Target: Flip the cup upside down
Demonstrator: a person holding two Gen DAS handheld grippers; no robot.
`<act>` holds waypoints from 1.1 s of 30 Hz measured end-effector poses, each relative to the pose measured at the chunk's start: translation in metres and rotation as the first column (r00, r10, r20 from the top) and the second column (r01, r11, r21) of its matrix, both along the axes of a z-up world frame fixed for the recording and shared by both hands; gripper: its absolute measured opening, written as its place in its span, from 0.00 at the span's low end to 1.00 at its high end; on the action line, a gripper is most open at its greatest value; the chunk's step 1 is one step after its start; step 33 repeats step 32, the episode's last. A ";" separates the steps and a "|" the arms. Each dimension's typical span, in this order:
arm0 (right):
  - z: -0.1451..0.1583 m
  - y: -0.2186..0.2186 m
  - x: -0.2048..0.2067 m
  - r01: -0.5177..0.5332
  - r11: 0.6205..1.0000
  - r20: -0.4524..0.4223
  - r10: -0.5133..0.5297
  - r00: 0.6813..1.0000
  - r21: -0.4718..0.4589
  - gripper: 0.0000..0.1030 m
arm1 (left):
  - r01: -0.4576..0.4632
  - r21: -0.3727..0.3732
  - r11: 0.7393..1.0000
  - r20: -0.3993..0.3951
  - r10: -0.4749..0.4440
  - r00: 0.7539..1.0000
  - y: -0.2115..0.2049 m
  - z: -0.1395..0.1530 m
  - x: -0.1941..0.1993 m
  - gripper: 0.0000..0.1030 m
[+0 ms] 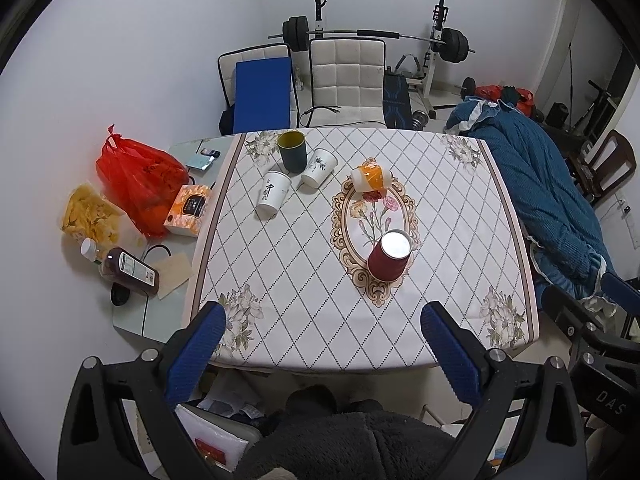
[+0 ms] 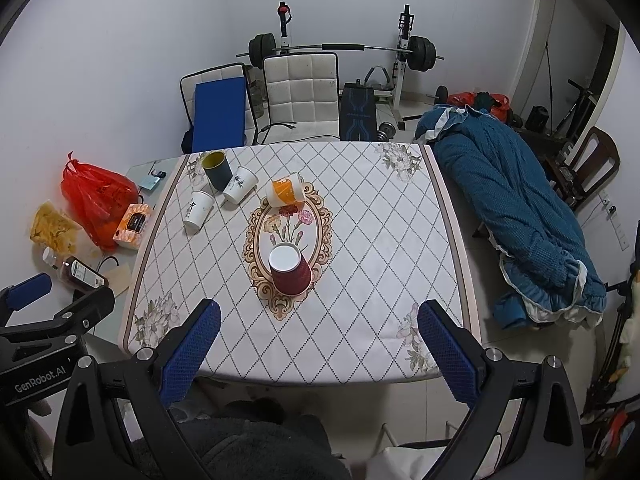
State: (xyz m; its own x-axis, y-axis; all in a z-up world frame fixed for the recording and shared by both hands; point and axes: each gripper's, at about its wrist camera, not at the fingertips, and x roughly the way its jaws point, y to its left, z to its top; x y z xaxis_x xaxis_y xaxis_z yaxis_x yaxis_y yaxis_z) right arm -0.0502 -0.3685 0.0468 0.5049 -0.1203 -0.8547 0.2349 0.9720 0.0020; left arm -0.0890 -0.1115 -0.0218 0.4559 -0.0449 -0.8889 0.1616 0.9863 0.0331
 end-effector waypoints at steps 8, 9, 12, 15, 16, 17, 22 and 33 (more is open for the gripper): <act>-0.004 -0.006 0.000 -0.002 1.000 -0.011 0.002 1.000 0.003 0.98 | -0.002 -0.004 1.000 -0.012 0.002 1.000 -0.003 -0.003 -0.002 0.97; -0.004 -0.006 0.001 -0.003 1.000 -0.011 0.003 1.000 0.006 0.98 | 0.000 -0.005 1.000 -0.012 0.000 1.000 -0.003 -0.003 -0.001 0.97; -0.005 -0.007 0.001 -0.003 1.000 -0.013 0.003 1.000 0.005 0.98 | -0.001 -0.004 1.000 -0.012 0.001 1.000 -0.004 -0.003 -0.002 0.97; -0.005 -0.010 0.000 -0.004 1.000 -0.014 0.004 1.000 0.003 0.98 | -0.003 -0.008 1.000 -0.015 0.003 1.000 -0.003 -0.003 -0.002 0.97; -0.005 -0.011 0.000 -0.003 1.000 -0.015 0.003 1.000 0.004 0.98 | -0.003 -0.008 1.000 -0.015 0.003 1.000 -0.004 -0.004 -0.002 0.97; -0.006 -0.010 0.000 -0.005 1.000 -0.015 0.005 1.000 0.001 0.98 | -0.003 -0.008 1.000 -0.014 0.003 1.000 -0.004 -0.004 -0.003 0.97; -0.008 -0.013 0.000 -0.004 1.000 -0.021 0.004 1.000 0.001 0.98 | -0.004 -0.008 1.000 -0.015 0.004 1.000 -0.004 -0.004 -0.002 0.97; -0.009 -0.013 0.001 -0.005 1.000 -0.021 0.005 1.000 0.002 0.98 | -0.002 -0.009 1.000 -0.015 0.002 1.000 -0.003 -0.003 -0.002 0.97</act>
